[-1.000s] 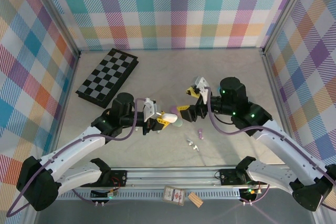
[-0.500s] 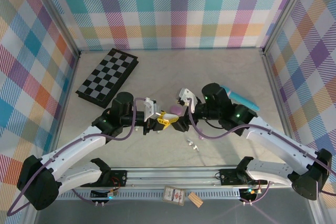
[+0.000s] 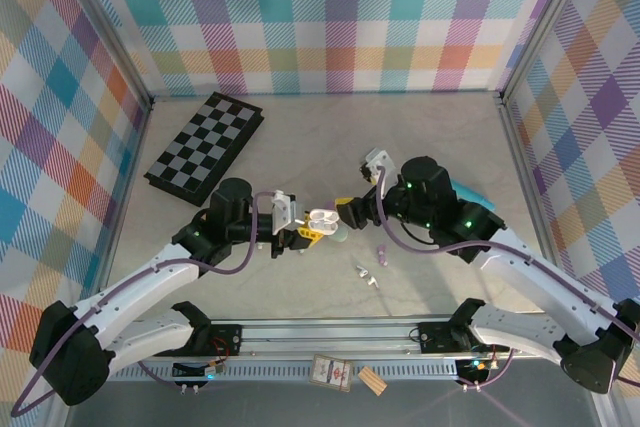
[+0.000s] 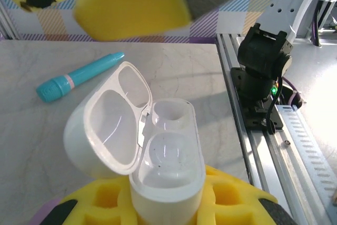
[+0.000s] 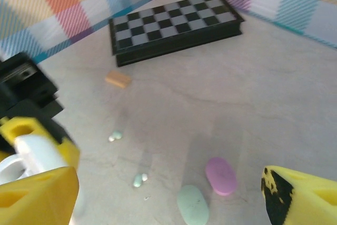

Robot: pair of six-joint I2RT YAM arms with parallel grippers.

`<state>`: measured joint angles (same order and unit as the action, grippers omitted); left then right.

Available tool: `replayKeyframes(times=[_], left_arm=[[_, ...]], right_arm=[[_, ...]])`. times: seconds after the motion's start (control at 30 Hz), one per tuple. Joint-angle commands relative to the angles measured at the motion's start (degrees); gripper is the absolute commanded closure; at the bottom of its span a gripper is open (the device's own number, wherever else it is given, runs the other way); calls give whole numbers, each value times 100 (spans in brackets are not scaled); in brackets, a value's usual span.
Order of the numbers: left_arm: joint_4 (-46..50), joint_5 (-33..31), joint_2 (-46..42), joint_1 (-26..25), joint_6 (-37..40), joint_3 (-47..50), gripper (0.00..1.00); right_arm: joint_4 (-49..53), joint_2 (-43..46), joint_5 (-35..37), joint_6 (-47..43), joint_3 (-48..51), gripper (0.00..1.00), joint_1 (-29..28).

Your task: Insert the wireless bluetooth earbuds into the charging case

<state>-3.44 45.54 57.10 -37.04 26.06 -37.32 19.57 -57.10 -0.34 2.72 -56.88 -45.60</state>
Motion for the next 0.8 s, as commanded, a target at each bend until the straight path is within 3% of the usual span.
replayKeyframes(times=[0.0, 0.17, 0.3, 0.5, 0.6, 0.77], left_arm=[[-298, -8, -166, -47, 268, 159, 94], [-268, -277, -458, -48, 326, 250, 93], [-37, -222, -613, -49, 505, 265, 94], [-35, -123, -805, -49, 521, 502, 94], [-113, -61, -893, -49, 430, 651, 94], [-183, -83, -946, -49, 431, 817, 94]], right_arm=[[142, 206, 354, 675, 102, 9, 30], [1609, -22, 1154, 2035, -157, 8, 777], [2031, -136, 428, 2180, 54, 6, 1137], [2707, -828, -662, 2056, 287, 7, 1168], [2639, -1030, -1148, 2341, 611, 11, 1161], [2390, -1229, -1891, 2515, 1193, 28, 1142]])
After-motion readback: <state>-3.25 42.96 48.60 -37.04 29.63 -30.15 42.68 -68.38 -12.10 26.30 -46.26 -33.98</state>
